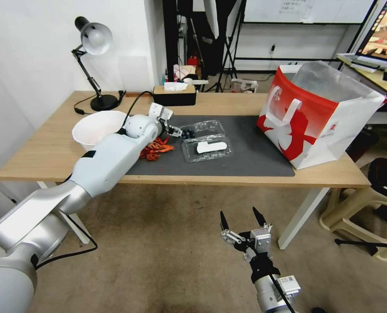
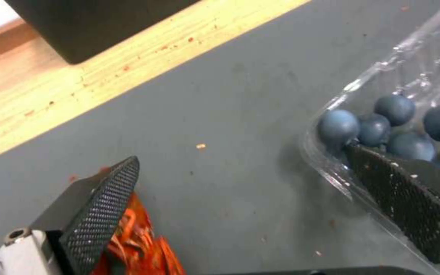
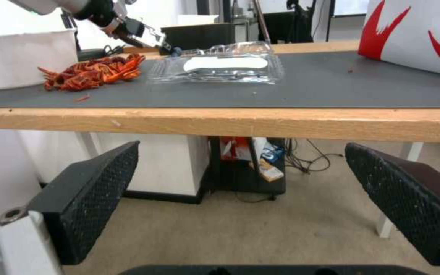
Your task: Close the takeout container lid, then place the container into the takeout bag.
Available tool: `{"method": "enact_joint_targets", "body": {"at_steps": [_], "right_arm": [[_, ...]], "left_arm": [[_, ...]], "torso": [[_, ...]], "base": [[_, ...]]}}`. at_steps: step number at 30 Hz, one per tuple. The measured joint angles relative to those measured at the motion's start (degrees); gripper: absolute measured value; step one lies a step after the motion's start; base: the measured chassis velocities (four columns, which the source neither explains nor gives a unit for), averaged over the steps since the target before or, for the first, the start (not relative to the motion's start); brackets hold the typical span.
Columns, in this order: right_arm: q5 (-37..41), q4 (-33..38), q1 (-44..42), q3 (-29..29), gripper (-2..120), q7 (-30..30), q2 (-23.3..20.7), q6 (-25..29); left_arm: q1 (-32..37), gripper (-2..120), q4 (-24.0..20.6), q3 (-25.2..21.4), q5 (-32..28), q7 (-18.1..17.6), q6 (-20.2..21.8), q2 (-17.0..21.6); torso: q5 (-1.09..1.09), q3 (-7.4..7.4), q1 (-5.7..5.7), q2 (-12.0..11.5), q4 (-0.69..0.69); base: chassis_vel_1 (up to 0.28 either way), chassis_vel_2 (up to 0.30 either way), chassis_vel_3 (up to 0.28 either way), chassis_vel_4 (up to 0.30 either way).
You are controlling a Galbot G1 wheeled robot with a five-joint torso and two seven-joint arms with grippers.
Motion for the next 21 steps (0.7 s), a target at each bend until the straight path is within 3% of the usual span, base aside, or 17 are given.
{"method": "enact_joint_targets", "body": {"at_steps": [21], "right_arm": [[0.16,0.01,-0.10,0.26,100,-0.13,-0.18,0.19]], "left_arm": [[-2.46,100,5.09,2.08,2.68,3.00,-2.40,-1.69]], "torso": [[0.00,0.00,0.00,0.00,0.00]], "base": [[0.000,0.000,0.000,0.000]]}}
